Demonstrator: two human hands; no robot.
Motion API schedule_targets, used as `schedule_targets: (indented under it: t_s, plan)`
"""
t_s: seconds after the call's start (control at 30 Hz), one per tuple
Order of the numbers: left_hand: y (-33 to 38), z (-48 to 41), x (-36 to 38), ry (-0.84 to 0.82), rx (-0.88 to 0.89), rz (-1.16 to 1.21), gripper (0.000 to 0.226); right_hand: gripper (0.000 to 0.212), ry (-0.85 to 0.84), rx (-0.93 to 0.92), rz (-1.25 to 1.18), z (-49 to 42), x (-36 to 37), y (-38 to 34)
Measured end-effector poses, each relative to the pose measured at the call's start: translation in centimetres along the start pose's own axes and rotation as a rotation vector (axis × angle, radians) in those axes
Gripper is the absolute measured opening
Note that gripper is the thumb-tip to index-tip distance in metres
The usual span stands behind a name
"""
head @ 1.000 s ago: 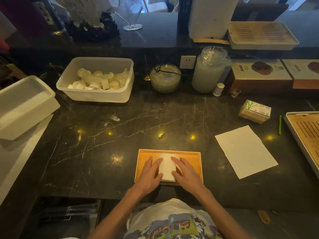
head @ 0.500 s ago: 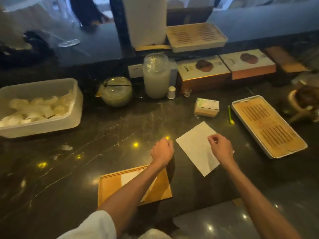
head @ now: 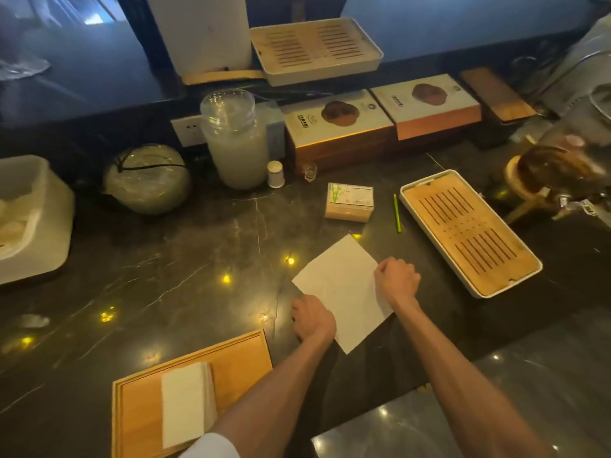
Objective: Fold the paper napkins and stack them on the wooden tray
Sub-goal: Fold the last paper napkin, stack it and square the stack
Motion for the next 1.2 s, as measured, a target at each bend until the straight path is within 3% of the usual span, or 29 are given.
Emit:
schedule_targets:
  t_s: [0.1,0.17,0.27,0.4,0.5,0.57,0.73,1.2]
  plan:
    - [-0.2,-0.2,-0.1,-0.04,0.041,0.069,0.028,0.016,-0.051,0.018,-0.115,1.2,-0.1,0.5]
    - [-0.4,-0.3,-1.0,-0.102,0.11,0.218,0.021,0.01,-0.149,0.053,-0.384,2.4,-0.5,0.6]
    - [-1.5,0.4,-4.2,-0.197,0.168,0.595,0.015,0.014,-0.246,0.07,-0.775,5.5,-2.7,-0.5]
    - [-4.2,2.2,-10.2,-0.36,0.148,1.029,0.026,0.036,-0.34,0.004,-1.053,11.4,-6.0,-2.7]
    - [-6.7,3.6,-14.4,-0.382,0.206,0.921,0.028,0.055,-0.597,0.04,-1.32,15.0,-5.6,-4.7]
    - [-8.1,4.0,-16.9,-0.307,0.283,0.781,0.023,0.048,-0.724,-0.012,-1.308,16.5,-5.0,-6.6]
    - [-11.8,4.2,-21.2,-0.19,0.355,0.694,0.017,0.031,-0.695,-0.047,-1.127,17.3,-3.7,-9.2]
    - [-15.6,5.6,-25.6,-0.07,0.341,0.834,0.021,0.023,-0.765,-0.138,-1.144,18.2,-5.6,-13.4]
Point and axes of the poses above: each hand's wrist, its own z-axis away from the middle knuckle, its own x-axis out of the palm, y = z × x, the point moved 8 cm from there along -z, towards the middle knuckle, and after that the axes turned 1 degree about z, right-handed, at the moved point
